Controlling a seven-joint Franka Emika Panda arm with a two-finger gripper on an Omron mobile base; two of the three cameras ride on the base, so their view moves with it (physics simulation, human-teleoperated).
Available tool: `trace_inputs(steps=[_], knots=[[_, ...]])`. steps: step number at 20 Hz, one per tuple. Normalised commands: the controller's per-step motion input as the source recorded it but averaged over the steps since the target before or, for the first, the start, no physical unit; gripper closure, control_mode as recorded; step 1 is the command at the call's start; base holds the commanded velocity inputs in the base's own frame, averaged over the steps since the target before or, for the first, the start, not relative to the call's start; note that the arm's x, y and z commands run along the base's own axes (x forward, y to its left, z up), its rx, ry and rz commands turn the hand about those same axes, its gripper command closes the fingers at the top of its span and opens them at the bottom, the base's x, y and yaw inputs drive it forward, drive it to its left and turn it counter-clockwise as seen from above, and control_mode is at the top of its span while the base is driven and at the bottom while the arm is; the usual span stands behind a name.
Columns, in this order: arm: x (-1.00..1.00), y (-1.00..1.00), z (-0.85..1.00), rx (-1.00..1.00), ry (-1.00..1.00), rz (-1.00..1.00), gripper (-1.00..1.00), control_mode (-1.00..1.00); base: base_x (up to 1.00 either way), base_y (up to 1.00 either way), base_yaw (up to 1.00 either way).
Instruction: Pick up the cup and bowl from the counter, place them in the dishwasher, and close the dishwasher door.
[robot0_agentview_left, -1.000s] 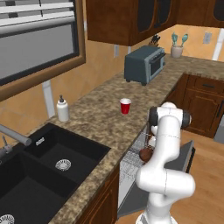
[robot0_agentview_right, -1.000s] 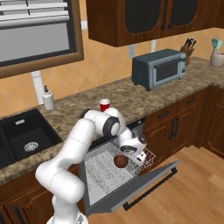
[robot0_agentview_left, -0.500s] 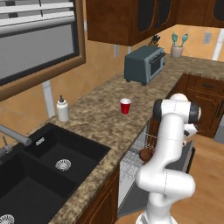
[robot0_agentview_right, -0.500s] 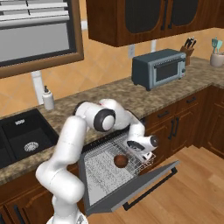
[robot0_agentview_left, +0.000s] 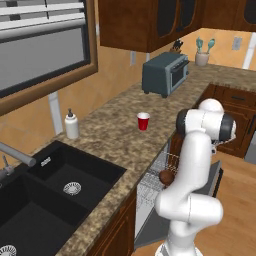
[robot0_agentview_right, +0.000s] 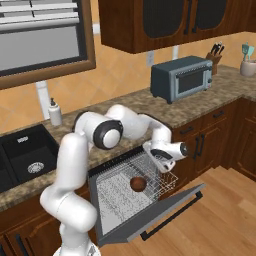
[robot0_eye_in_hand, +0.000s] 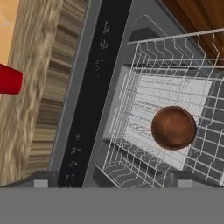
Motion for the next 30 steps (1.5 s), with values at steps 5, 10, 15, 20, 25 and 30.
trace_inputs(steps=[5,10,15,20,25,30], knots=[[0.19,0.66,0.96,0.03,0.05,0.00,-1.00,-1.00,0.00,0.00,0.00],[0.36,0.85,0.49,0.00,0.02,0.00,-1.00,-1.00,0.00,0.00,0.00],[0.52,0.71,0.19,0.00,0.01,-0.02,-1.00,-1.00,0.00,0.00,0.00],[0.43,0.29,0.38,0.00,0.03,-0.03,-1.00,-1.00,0.00,0.00,0.00],[0.51,0.22,0.22,0.00,0.05,-0.06,-1.00,-1.00,0.00,0.00,0.00],[0.65,0.21,0.01,-0.02,0.06,-0.09,-1.00,-1.00,0.00,0.00,0.00]])
